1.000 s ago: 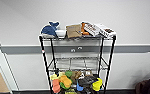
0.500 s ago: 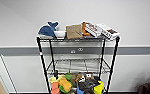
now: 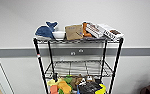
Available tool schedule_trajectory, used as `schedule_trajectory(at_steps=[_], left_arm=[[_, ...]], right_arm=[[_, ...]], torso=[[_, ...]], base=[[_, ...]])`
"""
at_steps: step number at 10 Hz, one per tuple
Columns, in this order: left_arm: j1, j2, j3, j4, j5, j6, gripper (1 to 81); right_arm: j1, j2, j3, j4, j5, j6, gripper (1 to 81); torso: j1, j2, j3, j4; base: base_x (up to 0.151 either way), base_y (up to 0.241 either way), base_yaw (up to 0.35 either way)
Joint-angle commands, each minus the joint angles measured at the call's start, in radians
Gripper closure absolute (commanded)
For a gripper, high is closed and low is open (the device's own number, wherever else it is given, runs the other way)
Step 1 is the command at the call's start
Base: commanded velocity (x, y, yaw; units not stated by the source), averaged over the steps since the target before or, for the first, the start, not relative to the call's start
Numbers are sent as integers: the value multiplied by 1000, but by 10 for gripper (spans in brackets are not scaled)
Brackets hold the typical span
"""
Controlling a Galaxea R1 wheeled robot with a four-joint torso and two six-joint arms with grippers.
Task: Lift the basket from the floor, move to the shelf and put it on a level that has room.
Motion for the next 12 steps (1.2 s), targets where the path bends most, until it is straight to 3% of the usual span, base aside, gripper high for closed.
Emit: schedule_trajectory(at_steps=[1, 8, 12], left_arm=[[-120, -26, 21, 12, 7, 1, 811], [-120, -26, 24, 12, 7, 1, 811], [-120, -26, 23, 12, 7, 1, 811]], right_arm=[[124, -22, 21, 2, -10, -6, 811], [123, -22, 20, 4, -8, -6, 811], [123, -25, 23, 4, -8, -6, 811]], torso=[[0, 0, 0, 0], [0, 0, 0, 0], [1, 1, 0, 0]], base=[[125, 0, 0], [120, 0, 0], [20, 0, 0]])
